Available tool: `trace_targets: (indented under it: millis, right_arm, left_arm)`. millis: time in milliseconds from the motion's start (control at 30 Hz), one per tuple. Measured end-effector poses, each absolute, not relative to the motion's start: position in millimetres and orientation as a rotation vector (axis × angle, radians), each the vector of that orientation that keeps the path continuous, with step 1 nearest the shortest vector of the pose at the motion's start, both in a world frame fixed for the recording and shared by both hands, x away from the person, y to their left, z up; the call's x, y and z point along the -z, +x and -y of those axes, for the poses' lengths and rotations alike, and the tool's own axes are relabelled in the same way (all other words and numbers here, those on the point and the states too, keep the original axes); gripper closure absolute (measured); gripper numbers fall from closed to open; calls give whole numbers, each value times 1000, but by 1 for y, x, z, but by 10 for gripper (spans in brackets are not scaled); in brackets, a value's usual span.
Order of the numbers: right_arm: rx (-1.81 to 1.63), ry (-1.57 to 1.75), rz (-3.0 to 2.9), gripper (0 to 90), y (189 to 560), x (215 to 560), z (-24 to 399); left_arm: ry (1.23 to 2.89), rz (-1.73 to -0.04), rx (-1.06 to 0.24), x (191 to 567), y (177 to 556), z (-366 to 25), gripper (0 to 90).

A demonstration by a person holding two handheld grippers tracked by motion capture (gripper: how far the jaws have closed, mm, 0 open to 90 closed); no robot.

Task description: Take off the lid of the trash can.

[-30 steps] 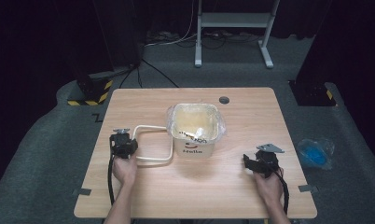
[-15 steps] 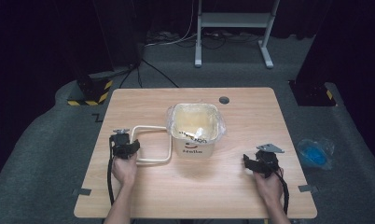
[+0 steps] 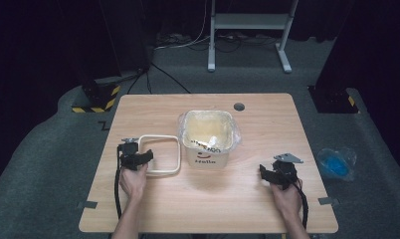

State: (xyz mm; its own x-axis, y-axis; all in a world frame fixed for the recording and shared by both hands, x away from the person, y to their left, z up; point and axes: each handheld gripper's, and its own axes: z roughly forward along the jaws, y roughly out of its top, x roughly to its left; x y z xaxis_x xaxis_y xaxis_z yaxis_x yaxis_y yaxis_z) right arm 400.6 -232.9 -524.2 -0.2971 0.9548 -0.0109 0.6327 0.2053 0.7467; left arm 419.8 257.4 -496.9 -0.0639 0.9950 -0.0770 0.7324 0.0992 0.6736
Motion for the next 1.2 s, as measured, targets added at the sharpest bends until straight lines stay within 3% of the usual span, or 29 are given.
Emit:
trace_targets:
  millis: [300, 700, 1067, 1200]
  right_arm:
    - [-891, 1471, -2008, 276, 401, 524, 233]
    - [-891, 1469, -2010, 276, 401, 524, 233]
    - [-891, 1469, -2010, 276, 401, 524, 233]
    - [-891, 1466, -2011, 276, 401, 524, 233]
  left_arm:
    - [1699, -1838, -673, 493, 417, -255, 261]
    - [1727, -1786, -624, 489, 412, -253, 199]
    - [1760, -1730, -603, 487, 409, -247, 59]
    - [1762, -1679, -562, 484, 404, -245, 55]
